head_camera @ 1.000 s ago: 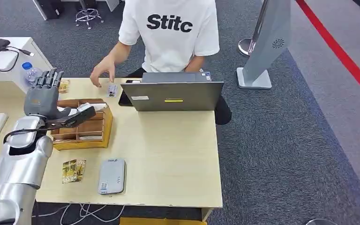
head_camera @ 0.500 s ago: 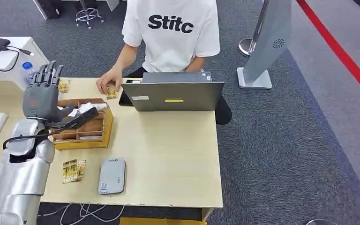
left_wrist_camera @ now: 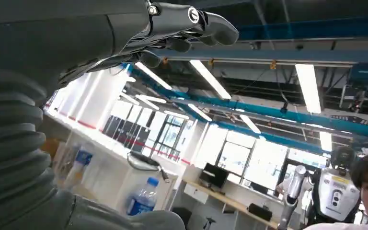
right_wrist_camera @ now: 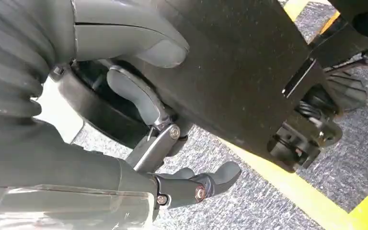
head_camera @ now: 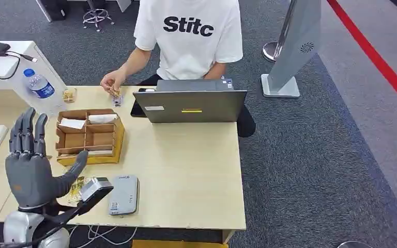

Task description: Pass the card to the sensor for recognition and then transmit it.

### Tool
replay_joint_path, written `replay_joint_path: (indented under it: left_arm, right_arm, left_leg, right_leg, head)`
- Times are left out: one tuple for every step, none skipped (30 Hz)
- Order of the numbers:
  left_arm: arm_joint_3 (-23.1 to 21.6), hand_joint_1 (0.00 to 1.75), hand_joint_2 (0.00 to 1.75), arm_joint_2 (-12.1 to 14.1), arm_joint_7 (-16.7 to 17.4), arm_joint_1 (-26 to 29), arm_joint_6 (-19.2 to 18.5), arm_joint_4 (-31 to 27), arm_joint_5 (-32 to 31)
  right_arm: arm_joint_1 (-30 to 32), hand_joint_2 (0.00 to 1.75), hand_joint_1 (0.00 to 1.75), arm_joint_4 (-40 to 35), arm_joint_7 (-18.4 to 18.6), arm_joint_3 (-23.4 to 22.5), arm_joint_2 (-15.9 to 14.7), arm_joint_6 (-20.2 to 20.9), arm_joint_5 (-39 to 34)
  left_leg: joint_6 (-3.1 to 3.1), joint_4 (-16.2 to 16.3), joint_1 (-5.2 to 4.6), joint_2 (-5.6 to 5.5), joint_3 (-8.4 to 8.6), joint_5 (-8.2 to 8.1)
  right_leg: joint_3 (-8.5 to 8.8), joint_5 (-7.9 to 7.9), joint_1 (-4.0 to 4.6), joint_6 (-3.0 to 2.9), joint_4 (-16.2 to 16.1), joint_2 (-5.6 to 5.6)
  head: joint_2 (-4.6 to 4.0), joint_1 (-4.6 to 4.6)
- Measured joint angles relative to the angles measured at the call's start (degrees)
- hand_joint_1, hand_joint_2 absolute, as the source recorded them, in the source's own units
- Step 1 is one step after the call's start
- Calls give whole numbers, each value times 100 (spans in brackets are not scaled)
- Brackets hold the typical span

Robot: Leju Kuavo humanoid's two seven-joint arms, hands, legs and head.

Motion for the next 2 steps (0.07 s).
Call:
replay_joint_path:
  left_arm:
    - [46,0,175,-63,-44,135,-15,-103,74]
    - [102,0,175,-112,-65,237,-54,-183,135]
  right_arm:
    - [2,175,0,0,0,-39,0,-13,0]
    - [4,175,0,0,0,-67,0,-19,0]
  left_leg:
    - [0,0,0,-2,0,0]
    - [0,0,0,-2,-1,0]
  right_leg:
    - [0,0,0,0,0,-2]
    - [0,0,0,0,0,-3]
  head:
    - [2,0]
    - [2,-2]
